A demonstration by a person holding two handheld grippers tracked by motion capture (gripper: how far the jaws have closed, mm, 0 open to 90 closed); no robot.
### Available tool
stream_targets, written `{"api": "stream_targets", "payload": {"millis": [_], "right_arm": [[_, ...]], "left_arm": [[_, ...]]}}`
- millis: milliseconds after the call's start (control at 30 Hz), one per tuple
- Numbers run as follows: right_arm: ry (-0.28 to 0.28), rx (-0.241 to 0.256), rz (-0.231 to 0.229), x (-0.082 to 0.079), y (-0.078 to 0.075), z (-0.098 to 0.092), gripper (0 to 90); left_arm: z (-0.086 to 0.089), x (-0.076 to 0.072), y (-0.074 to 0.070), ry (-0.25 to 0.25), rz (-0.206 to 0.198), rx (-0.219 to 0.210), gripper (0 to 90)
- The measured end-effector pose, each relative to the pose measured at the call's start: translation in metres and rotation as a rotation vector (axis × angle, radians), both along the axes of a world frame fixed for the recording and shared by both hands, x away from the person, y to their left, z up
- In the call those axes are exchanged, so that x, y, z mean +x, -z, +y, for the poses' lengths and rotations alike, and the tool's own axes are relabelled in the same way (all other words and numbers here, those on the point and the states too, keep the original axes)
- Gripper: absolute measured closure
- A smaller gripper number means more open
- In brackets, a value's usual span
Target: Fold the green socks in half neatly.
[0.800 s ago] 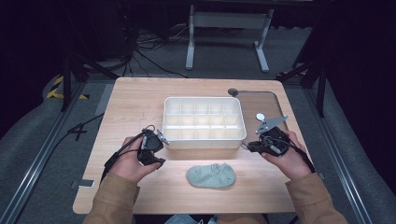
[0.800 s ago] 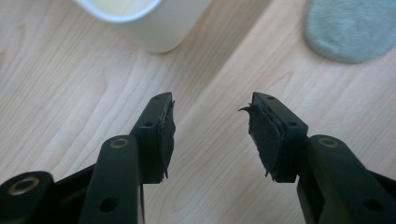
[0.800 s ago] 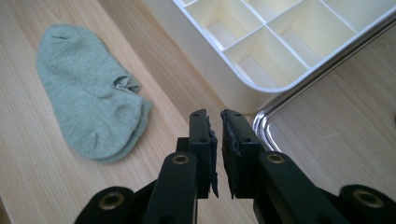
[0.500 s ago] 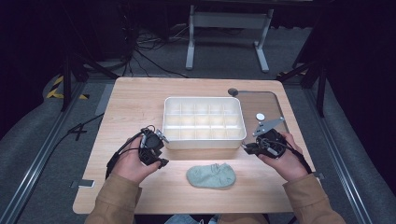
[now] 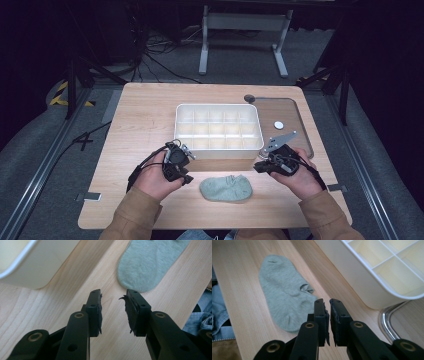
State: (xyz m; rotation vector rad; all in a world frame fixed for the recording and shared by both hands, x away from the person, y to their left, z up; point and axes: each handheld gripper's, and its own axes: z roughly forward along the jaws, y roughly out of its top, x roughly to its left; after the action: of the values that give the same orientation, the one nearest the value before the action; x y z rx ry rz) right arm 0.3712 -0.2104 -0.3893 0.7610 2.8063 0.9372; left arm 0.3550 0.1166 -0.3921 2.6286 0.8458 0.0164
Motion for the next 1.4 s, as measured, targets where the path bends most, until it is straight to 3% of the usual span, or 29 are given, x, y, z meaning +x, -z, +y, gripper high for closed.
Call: {"api": "stream_targets", "payload": {"millis": [333, 400, 467, 533, 600, 700, 867, 933, 1033, 1200, 1400], "right_arm": [[-0.066, 0.003, 0.039, -0.005, 0.005, 0.015, 88.6], [-0.072, 0.003, 0.044, -0.007, 0.007, 0.019, 88.6], [-0.089, 0.002, 0.050, -0.008, 0.010, 0.024, 88.8], [-0.097, -0.008, 0.061, -0.009, 0.014, 0.030, 89.1], [-0.112, -0.017, 0.066, -0.011, 0.018, 0.035, 89.4], [-0.118, -0.021, 0.070, -0.012, 0.023, 0.040, 89.8], [-0.129, -0.010, 0.080, -0.013, 0.034, 0.048, 89.9], [-0.121, -0.006, 0.079, -0.014, 0.038, 0.050, 89.9], [-0.133, -0.007, 0.078, -0.016, 0.045, 0.059, 89.9], [-0.144, -0.011, 0.063, -0.021, 0.052, 0.071, 89.9], [-0.116, 0.014, 0.027, -0.019, 0.057, 0.081, 90.0]], "left_arm": [[-0.007, -0.002, 0.000, 0.031, 0.036, -0.012, 67.7], [-0.011, -0.003, 0.003, 0.053, 0.036, -0.026, 64.3], [-0.016, -0.004, 0.006, 0.090, -0.003, -0.029, 53.7], [-0.021, -0.005, 0.010, 0.107, 0.006, -0.006, 53.6], [-0.025, -0.005, 0.012, 0.106, 0.026, 0.005, 59.5], [-0.027, -0.004, 0.016, 0.092, 0.032, 0.011, 60.2], [-0.028, 0.001, 0.026, 0.019, 0.106, 0.009, 59.9], [-0.030, 0.002, 0.030, 0.003, 0.113, 0.017, 59.5], [-0.033, 0.002, 0.035, 0.002, 0.129, 0.001, 58.1], [-0.034, 0.002, 0.039, 0.007, 0.137, 0.014, 53.6], [-0.035, 0.001, 0.041, 0.023, 0.145, 0.026, 49.6]]}}
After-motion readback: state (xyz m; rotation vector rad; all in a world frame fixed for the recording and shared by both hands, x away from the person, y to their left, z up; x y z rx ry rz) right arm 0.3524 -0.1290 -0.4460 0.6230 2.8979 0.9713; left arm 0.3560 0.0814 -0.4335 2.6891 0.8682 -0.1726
